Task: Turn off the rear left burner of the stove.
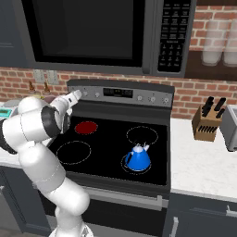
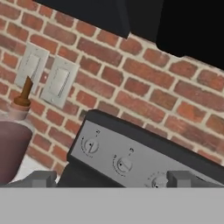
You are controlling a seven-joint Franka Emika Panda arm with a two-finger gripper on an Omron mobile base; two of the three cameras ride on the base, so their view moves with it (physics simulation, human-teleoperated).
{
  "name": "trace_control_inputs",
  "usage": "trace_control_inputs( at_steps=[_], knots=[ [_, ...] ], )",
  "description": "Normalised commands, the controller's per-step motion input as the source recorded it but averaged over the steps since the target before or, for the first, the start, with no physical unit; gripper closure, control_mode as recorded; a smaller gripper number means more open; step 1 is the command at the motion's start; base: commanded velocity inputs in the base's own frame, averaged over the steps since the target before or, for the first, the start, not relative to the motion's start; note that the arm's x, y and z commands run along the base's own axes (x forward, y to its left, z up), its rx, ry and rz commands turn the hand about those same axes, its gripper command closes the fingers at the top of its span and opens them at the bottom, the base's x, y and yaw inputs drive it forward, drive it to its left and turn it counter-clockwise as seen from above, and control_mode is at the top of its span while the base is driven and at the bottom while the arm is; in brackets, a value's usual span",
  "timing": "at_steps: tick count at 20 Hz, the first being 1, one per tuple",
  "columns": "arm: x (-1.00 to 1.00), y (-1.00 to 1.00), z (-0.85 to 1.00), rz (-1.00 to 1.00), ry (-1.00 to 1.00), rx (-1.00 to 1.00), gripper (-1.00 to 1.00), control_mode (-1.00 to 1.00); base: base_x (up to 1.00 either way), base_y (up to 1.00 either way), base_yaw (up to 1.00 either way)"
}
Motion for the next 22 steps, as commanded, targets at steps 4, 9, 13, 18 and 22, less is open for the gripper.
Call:
trace_control_inputs(
  at_steps=[4, 9, 13, 18, 22],
  knots=[
    [0.00, -0.52, -0.40, 0.14, -0.12, 0.00, -1.00, -1.00, 0.00, 0.00, 0.00],
    [0.00, -0.62, -0.24, 0.14, -0.14, 0.00, -1.00, -1.00, 0.00, 0.00, 0.00],
    [0.01, -0.02, -0.01, 0.00, 0.00, 0.00, -1.00, -1.00, 0.00, 0.00, 0.00],
    [0.07, 0.00, -0.22, 0.00, 0.00, 0.00, -1.00, -1.00, 0.00, 0.00, 0.00],
    [0.04, 0.00, -0.43, 0.00, -0.02, -0.02, -1.00, -1.00, 0.00, 0.00, 0.00]
  ],
)
